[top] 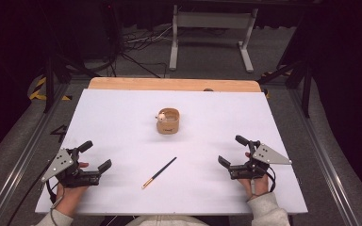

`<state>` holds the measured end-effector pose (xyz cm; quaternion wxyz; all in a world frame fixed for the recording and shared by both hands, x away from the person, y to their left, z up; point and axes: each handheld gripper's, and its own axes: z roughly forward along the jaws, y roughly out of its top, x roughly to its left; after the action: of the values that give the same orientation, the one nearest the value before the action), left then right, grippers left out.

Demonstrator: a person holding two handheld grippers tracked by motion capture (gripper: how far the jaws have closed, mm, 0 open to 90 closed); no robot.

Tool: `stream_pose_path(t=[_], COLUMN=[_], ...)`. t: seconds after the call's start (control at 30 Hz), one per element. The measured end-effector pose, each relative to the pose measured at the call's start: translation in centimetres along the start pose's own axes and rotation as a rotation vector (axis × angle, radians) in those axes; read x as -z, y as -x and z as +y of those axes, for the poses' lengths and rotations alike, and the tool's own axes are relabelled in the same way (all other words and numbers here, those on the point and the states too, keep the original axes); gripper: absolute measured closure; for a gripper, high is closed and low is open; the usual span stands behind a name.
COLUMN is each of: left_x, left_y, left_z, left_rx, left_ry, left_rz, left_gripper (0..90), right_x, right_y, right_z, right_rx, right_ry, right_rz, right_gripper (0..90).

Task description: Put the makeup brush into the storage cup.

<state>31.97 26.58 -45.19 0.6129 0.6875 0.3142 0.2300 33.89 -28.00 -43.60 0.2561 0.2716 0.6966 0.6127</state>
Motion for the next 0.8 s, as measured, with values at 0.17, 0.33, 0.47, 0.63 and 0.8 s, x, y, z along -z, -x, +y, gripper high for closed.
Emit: stream_pose_path(t=[0.17,0.33,0.47,0.63,0.8], left_x=[0.04,0.0,0.01,-0.02,-0.04], left_y=[0.19,0.17,0.14,0.16,0.14], left_z=[0.09,0.04,0.02,-0.06,-0.08], left_rx=[-0.002,0.002,0.005,0.011,0.01], left_ry=[-0.001,-0.003,-0.003,-0.006,-0.008], left_rz=[-0.007,-0.009,-0.009,-0.007,-0.007], left_gripper=[0.4,0.4,0.4,0.4,0.4], right_x=[0.02,0.2,0.29,0.26,0.07], right_y=[-0.03,0.06,0.09,0.06,0.0], right_z=[0.05,0.14,0.19,0.18,0.2], right_rx=[0.001,0.0,-0.002,-0.004,-0.004], right_ry=[0.003,0.008,0.014,0.011,0.01], right_rz=[0.011,0.006,0.003,0.006,0.015], right_gripper=[0.0,0.0,0.0,0.0,0.0])
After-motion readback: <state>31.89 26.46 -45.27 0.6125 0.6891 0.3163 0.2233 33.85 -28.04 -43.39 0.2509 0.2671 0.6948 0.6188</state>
